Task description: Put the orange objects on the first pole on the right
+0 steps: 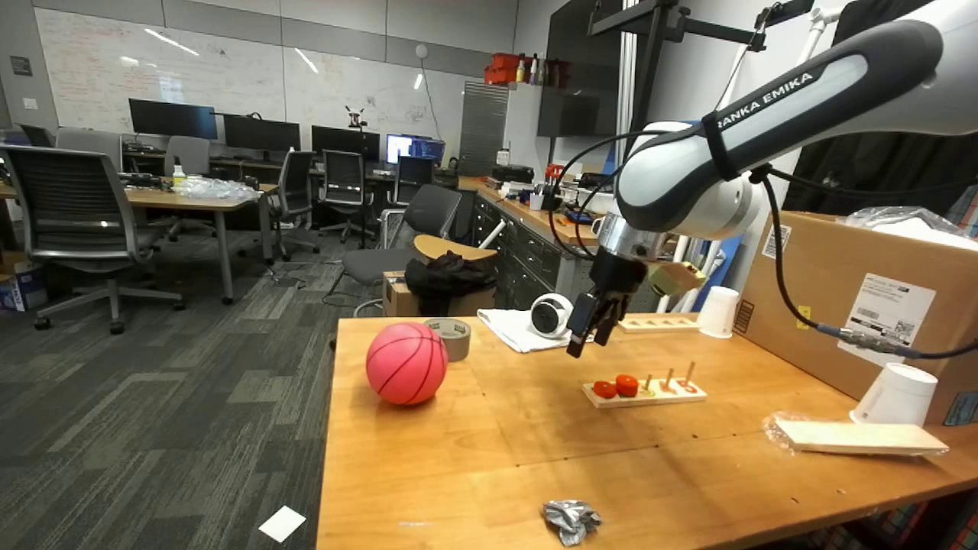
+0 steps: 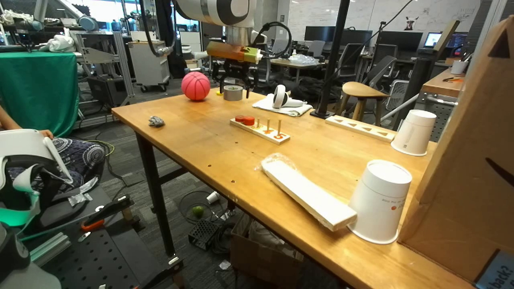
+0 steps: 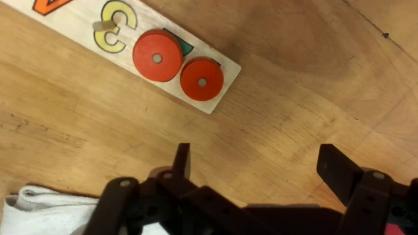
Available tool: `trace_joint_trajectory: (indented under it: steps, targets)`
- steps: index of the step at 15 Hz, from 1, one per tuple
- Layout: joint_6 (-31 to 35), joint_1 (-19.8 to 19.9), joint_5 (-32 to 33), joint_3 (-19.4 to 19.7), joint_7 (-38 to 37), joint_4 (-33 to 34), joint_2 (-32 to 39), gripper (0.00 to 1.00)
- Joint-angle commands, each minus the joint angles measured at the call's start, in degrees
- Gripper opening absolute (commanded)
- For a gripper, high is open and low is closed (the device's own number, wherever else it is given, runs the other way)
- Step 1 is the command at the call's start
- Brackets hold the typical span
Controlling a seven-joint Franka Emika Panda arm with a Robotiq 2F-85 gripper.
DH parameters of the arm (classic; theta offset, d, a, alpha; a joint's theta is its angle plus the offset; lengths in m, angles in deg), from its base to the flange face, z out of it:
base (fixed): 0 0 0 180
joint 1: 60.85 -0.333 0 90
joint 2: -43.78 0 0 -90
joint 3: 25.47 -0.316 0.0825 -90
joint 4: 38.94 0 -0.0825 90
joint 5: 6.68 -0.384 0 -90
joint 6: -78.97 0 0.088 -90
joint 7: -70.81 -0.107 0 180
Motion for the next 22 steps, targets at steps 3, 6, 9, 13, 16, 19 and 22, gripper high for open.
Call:
trace_joint_trajectory:
  steps: [3,6,9,13,16,19,22]
  targets:
    - [-5.4,-0.7,-2.9,2.2,20.9,5.0,2.0,1.0]
    - [-4.7,-0.7,-2.7,2.6,30.6,3.4,1.0,1.0]
    - [-5.1,-0.8,-2.1,3.0,39.8,1.8,-0.6,1.0]
    - [-9.2,-1.8,1.5,4.6,49.5,1.4,-1.1,1.0]
    - [-9.7,-2.7,5.1,6.5,53.0,0.7,-1.1,1.0]
    - [-7.1,-3.5,8.1,8.0,53.3,-0.6,-1.4,1.0]
    - [-5.0,-3.9,9.1,8.6,52.6,-2.0,-1.6,1.0]
